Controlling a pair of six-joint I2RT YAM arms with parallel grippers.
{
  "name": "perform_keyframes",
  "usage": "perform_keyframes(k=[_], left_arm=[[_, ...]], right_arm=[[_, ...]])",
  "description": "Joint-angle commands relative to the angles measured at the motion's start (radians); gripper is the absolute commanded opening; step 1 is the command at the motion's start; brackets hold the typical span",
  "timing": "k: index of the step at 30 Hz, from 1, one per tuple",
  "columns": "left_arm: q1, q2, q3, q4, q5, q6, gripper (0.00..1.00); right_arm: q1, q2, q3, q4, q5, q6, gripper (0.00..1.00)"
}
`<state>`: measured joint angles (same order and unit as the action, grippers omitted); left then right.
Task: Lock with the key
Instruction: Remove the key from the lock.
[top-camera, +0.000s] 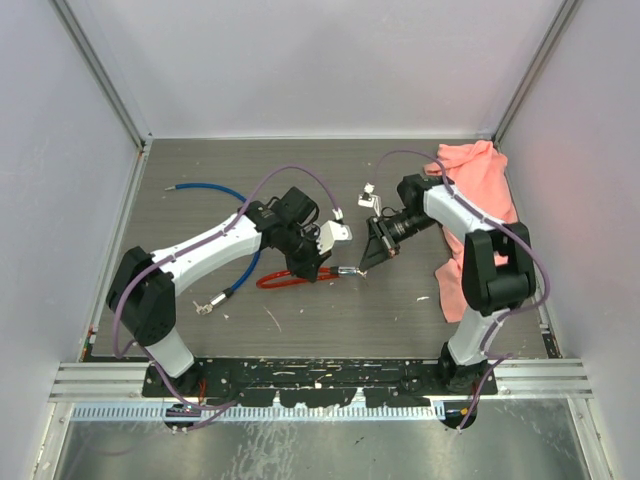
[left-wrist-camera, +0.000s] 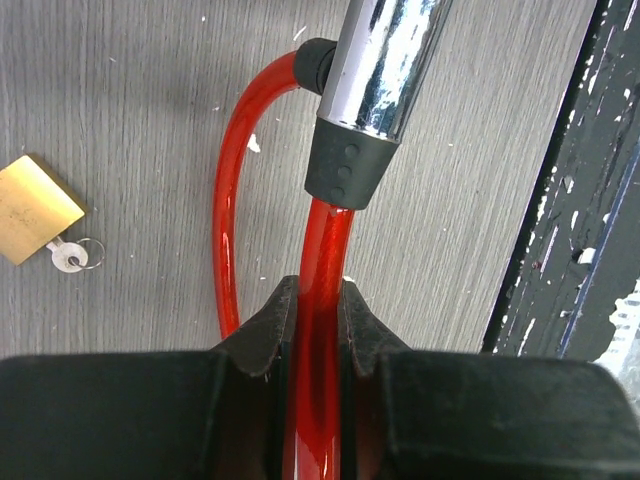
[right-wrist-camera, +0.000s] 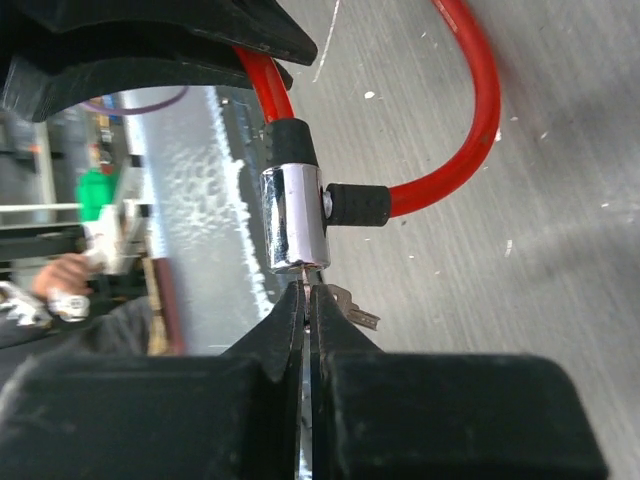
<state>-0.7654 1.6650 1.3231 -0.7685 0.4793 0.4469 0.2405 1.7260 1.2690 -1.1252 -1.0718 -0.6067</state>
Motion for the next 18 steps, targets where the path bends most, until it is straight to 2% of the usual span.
perform_keyframes(k=[1,4,10,18], left_arm=[[0.001,-0.016,0.003,0.031,0.0,0.014,0.0],[0.001,-0.016,0.004,0.032,0.003,0.017,0.0],[0.001,-0.002,0.009,0.023,0.011,0.025,0.0],[0.002,0.064,0.065,-0.047,0.029,0.05,0.0]], right_arm=[[-0.007,0.127,0.077,-0.227,-0.098,-0.064,0.01],[-0.016,0.198,0.098,-0.339,-0.128,-0.119,0.01],[-0.023,0.243,0.09,-0.34,-0.181,-0.065,0.01],[-0.031,0.264,0.089,-0.34,-0.203,-0.071,0.02]])
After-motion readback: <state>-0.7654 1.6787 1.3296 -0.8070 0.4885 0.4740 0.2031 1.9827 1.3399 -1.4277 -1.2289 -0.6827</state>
